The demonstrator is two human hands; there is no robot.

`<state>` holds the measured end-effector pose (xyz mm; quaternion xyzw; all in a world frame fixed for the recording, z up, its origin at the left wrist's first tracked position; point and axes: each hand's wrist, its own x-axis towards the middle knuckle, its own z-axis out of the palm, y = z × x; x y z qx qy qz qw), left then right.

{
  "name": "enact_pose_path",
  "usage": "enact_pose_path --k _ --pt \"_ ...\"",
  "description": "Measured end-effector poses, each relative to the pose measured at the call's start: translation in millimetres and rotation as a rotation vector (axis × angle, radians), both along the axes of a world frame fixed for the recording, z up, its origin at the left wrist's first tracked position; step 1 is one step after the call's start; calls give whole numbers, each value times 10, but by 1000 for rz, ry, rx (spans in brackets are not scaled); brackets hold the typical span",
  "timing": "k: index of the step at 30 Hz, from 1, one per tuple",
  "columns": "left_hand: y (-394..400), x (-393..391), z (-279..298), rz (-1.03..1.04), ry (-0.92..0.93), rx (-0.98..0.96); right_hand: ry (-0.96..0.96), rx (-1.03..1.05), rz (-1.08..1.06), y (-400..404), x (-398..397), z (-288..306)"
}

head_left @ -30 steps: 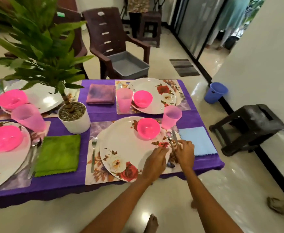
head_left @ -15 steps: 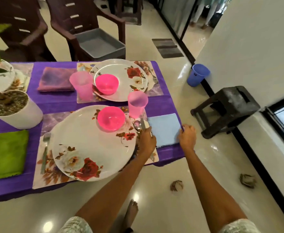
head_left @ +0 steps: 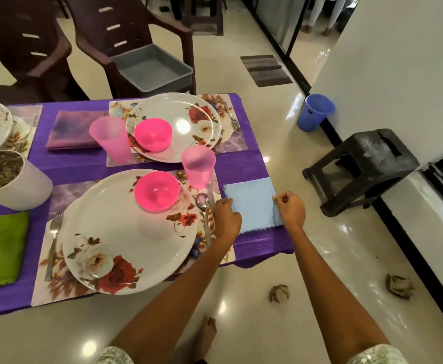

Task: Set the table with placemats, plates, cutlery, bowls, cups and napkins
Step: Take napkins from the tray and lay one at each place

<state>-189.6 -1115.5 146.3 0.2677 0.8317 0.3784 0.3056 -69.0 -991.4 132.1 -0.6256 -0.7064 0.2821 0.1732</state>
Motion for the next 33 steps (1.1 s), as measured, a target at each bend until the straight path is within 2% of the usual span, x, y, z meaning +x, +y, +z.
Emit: enact_pose_path --k 11,21,24,27,30,33 --pt "-89 84 -10 60 4 28 71 -104 4 29 3 3" --pt "-96 66 28 9 122 1 40 -134 18 35 45 2" --pt "-159 86 30 -42 225 2 -23 17 80 -29 38 41" --pt "-261 121 20 -218 376 -46 -210 221 284 -84 21 43" --pt "-319 130 11 -328 469 -138 -306 235 365 -103 7 20" --pt "-341 139 44 -351 481 -106 -322 250 352 -122 -19 71"
